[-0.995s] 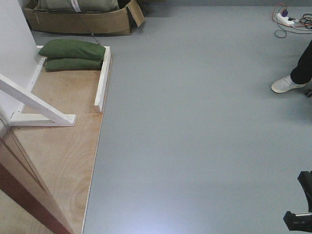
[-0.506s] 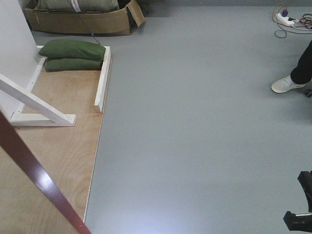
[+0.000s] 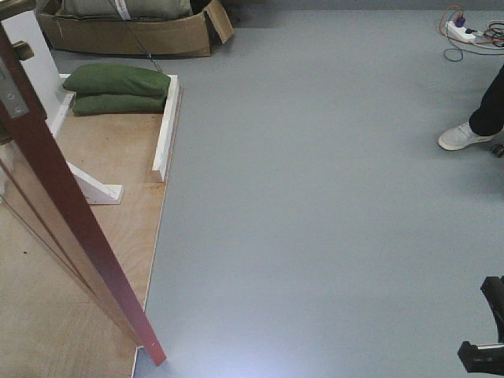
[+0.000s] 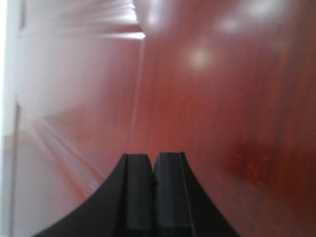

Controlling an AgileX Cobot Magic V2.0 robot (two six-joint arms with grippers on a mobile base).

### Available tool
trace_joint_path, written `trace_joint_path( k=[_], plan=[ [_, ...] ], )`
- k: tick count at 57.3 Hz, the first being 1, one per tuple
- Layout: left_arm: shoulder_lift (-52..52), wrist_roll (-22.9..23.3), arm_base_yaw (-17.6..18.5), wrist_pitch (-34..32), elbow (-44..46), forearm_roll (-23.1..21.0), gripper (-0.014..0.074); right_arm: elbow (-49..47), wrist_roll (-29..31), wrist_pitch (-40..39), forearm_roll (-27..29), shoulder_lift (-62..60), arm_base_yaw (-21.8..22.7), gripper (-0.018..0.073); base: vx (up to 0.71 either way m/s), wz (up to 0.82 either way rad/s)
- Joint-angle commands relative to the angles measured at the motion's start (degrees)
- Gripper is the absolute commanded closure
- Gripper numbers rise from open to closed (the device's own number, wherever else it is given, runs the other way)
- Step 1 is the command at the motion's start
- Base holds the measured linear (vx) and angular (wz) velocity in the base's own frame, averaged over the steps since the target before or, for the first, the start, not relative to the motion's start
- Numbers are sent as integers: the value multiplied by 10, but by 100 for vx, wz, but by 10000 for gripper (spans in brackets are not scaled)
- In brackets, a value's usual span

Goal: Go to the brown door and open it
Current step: 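Push the brown door with the left gripper, swinging it in front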

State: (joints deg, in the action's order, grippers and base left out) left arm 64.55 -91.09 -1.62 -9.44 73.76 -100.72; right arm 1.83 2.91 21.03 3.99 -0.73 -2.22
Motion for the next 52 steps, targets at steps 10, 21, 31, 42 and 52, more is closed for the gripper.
trace_joint_path(
  k=[10,21,31,42,52],
  plan=[
    [9,4,25,39,15,-8,561,2,4,-44,-2,-3,0,559,0,0],
    [26,1,28,57,15,-3,561,2,4,-44,-2,-3,0,559,0,0],
    [44,-12,28,87,15,-4,561,2,4,-44,-2,-3,0,559,0,0],
    [56,-12,28,130,15,-4,561,2,4,-44,-2,-3,0,559,0,0],
    [70,-12,28,166,15,-4,561,2,4,-44,-2,-3,0,559,0,0]
  ],
)
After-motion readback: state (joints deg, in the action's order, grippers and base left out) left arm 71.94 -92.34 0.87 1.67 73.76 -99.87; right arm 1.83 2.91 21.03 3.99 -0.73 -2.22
